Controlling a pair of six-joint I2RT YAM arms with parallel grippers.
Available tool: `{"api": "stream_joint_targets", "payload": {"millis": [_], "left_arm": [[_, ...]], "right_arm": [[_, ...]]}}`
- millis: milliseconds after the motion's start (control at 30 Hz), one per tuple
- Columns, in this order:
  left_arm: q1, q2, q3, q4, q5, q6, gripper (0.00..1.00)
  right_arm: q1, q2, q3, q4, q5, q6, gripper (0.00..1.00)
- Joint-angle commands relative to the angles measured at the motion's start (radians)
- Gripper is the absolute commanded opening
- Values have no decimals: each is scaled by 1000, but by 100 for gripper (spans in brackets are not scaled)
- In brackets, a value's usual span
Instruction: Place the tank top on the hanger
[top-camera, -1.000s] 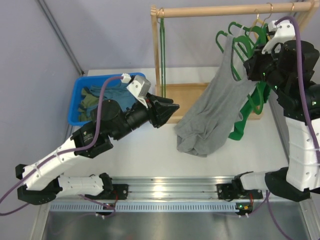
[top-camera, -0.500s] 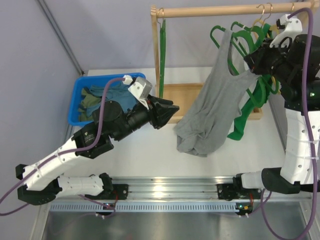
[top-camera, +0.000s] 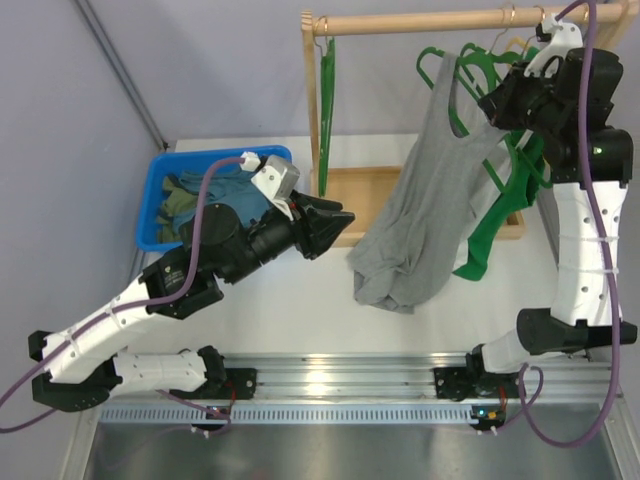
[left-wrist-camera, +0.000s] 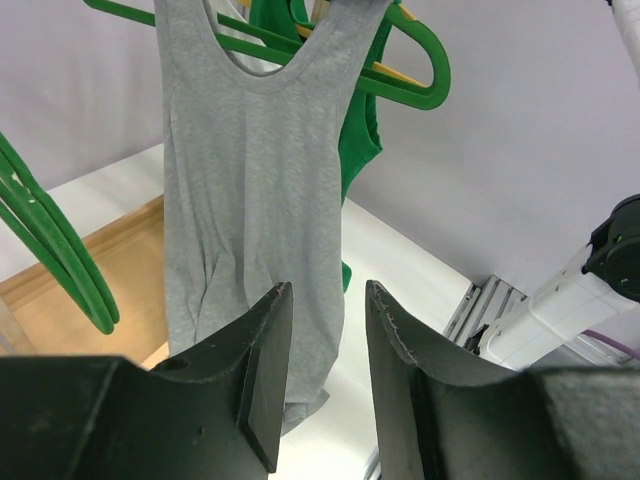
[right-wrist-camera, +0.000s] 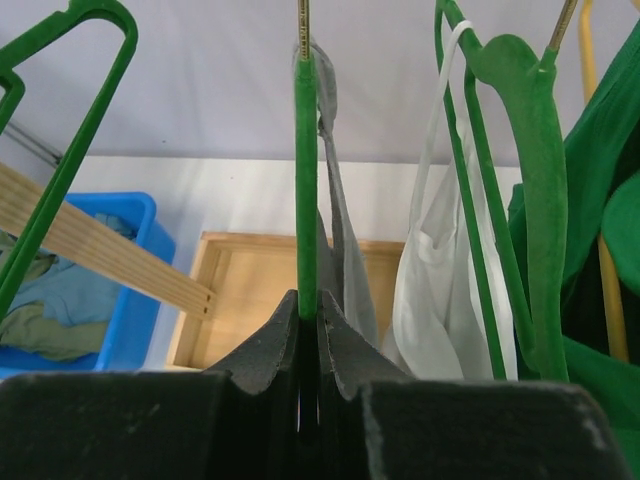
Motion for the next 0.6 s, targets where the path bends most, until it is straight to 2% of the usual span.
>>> {"api": "stream_joint_targets", "payload": {"millis": [0, 233, 300, 567], "left_arm": [[0, -19, -3, 2, -14, 2, 40], [0, -9, 2, -2, -20, 1, 40], [0, -7, -1, 1, -21, 1, 40], [-2, -7, -27, 14, -31, -10, 41]], "right_arm": [[-24, 12, 22, 87, -4, 8, 0], [-27, -10, -50, 127, -17, 25, 0], [-27, -25, -72, 133, -8, 28, 3], [-27, -94, -113, 98, 3, 37, 34]]}}
